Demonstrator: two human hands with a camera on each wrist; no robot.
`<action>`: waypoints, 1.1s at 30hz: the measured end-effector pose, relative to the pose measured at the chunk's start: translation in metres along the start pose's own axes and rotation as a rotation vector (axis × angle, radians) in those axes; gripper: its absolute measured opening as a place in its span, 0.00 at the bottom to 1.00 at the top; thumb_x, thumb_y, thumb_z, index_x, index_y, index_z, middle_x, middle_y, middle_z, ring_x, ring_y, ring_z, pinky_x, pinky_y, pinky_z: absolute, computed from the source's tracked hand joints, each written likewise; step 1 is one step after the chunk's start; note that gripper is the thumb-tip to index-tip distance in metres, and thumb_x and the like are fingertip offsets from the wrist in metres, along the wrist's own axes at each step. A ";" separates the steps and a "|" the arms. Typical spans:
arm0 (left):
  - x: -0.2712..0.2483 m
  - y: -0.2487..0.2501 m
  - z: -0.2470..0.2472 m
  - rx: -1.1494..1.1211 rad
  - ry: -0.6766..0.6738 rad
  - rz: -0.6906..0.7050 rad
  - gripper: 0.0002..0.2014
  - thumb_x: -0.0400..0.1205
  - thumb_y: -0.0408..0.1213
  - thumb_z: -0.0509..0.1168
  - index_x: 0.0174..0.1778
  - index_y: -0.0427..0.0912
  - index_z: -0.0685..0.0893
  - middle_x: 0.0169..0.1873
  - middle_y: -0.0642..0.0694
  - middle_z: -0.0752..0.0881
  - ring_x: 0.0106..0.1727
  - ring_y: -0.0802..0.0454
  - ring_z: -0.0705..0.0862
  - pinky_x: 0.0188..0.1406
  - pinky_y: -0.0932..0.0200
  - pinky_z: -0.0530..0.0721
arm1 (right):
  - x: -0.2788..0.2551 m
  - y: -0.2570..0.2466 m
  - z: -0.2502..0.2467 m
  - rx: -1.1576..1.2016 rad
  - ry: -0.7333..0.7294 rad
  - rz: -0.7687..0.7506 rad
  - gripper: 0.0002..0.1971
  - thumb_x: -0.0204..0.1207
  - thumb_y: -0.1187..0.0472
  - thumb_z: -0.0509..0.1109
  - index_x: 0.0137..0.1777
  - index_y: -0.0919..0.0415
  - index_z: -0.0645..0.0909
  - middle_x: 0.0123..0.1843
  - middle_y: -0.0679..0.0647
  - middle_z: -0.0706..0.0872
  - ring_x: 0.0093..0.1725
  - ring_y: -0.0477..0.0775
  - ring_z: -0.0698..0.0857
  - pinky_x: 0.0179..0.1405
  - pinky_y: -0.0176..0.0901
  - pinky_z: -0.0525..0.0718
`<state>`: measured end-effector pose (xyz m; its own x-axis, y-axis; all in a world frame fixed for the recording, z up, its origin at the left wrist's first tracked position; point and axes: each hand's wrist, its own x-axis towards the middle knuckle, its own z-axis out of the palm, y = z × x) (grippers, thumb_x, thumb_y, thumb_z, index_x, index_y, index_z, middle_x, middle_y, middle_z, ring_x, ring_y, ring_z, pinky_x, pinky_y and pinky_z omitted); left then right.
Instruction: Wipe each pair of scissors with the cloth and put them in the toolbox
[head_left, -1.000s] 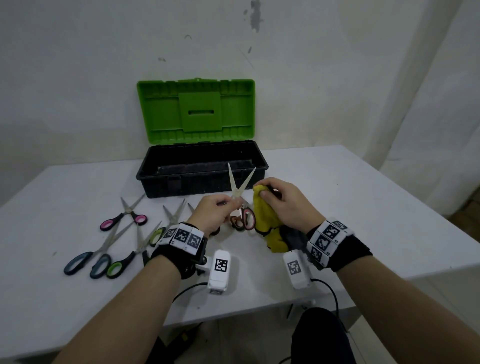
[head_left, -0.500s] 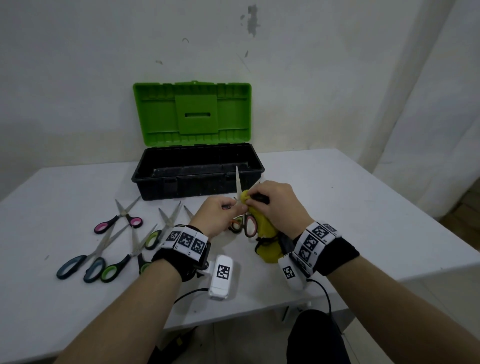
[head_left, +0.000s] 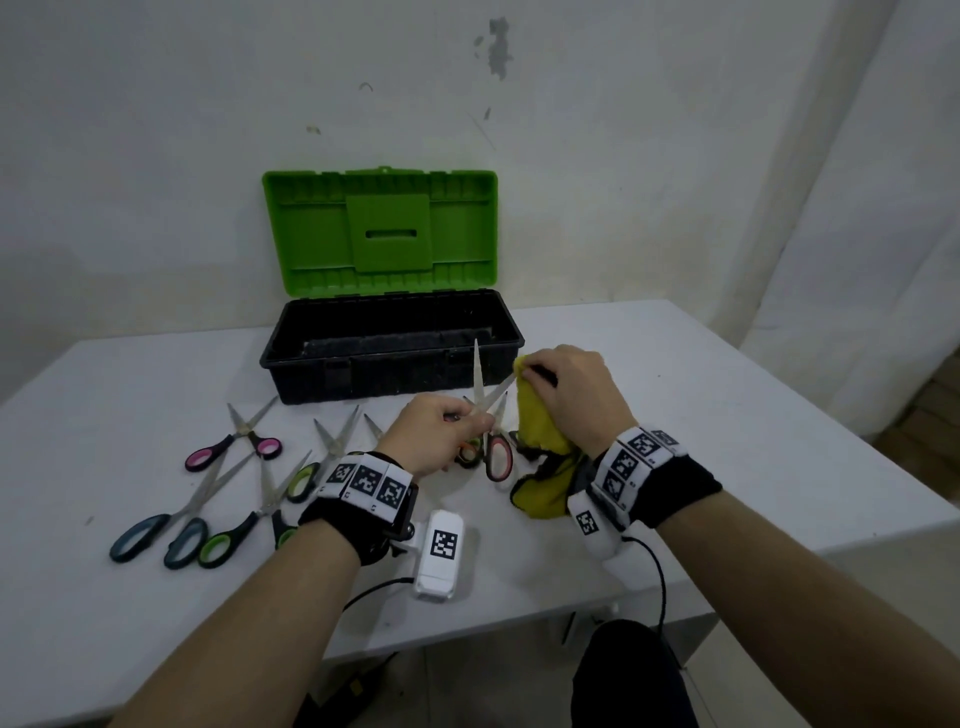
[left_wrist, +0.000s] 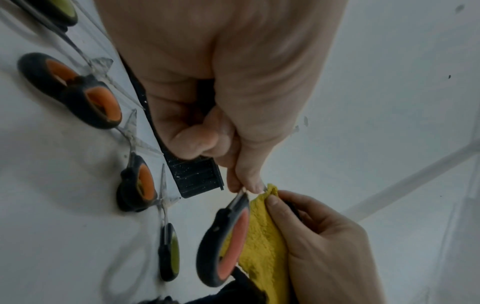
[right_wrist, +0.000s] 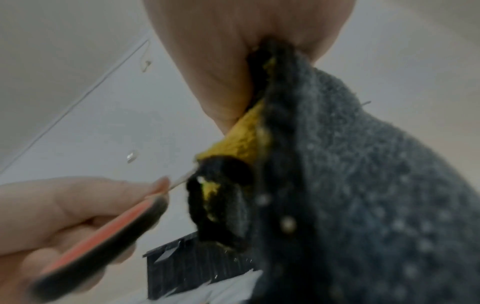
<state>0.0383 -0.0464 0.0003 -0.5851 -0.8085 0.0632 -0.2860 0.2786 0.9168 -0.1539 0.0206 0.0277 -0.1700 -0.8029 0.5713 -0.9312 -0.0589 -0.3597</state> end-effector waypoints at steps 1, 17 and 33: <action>-0.001 0.002 0.000 0.010 0.001 0.003 0.12 0.82 0.46 0.71 0.32 0.52 0.89 0.18 0.58 0.74 0.21 0.58 0.71 0.24 0.58 0.73 | 0.001 0.002 -0.003 0.010 0.028 0.013 0.10 0.81 0.55 0.68 0.55 0.54 0.88 0.46 0.55 0.88 0.47 0.56 0.85 0.49 0.49 0.82; -0.003 0.013 0.000 -0.034 -0.005 0.000 0.16 0.82 0.45 0.72 0.40 0.33 0.88 0.21 0.50 0.73 0.22 0.54 0.70 0.21 0.59 0.70 | -0.010 -0.019 -0.009 0.079 -0.099 -0.182 0.09 0.82 0.55 0.67 0.55 0.53 0.87 0.48 0.50 0.85 0.46 0.50 0.84 0.48 0.49 0.84; -0.005 0.009 0.001 0.011 -0.015 -0.004 0.14 0.81 0.46 0.73 0.38 0.38 0.88 0.22 0.50 0.75 0.22 0.56 0.72 0.21 0.60 0.73 | -0.012 -0.028 -0.005 -0.013 -0.192 -0.081 0.10 0.83 0.55 0.64 0.57 0.53 0.85 0.52 0.52 0.84 0.51 0.56 0.83 0.52 0.53 0.83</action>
<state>0.0376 -0.0390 0.0076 -0.5951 -0.8018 0.0541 -0.2966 0.2817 0.9125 -0.1273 0.0353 0.0347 -0.0308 -0.8944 0.4462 -0.9435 -0.1213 -0.3083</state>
